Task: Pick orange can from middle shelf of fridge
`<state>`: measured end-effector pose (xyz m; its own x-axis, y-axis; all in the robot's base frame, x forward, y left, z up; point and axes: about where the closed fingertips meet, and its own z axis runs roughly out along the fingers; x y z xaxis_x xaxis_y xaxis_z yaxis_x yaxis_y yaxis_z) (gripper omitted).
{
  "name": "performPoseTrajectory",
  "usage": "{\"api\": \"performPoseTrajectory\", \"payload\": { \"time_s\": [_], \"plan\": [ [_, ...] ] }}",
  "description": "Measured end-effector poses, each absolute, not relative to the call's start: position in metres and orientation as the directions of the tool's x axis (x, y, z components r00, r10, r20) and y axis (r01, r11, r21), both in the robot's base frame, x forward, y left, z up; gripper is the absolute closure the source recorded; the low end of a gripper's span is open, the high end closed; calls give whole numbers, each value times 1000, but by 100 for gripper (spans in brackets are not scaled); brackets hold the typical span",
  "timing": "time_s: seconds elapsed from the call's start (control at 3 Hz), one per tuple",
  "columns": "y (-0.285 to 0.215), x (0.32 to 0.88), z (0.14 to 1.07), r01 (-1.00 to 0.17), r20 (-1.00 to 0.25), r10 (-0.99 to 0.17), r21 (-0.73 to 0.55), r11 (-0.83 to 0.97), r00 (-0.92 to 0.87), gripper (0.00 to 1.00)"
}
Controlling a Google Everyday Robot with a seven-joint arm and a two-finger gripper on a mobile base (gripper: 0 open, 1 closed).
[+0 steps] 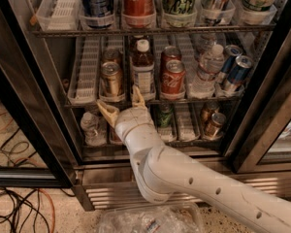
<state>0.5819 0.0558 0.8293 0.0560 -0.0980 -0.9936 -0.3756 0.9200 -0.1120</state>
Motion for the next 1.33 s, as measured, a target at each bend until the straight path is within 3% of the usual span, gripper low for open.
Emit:
{"api": "performPoseTrajectory", "payload": {
  "time_s": [1.33],
  "plan": [
    [76,625,840,-393,-994,-71,-98,914,83,30]
  ]
}}
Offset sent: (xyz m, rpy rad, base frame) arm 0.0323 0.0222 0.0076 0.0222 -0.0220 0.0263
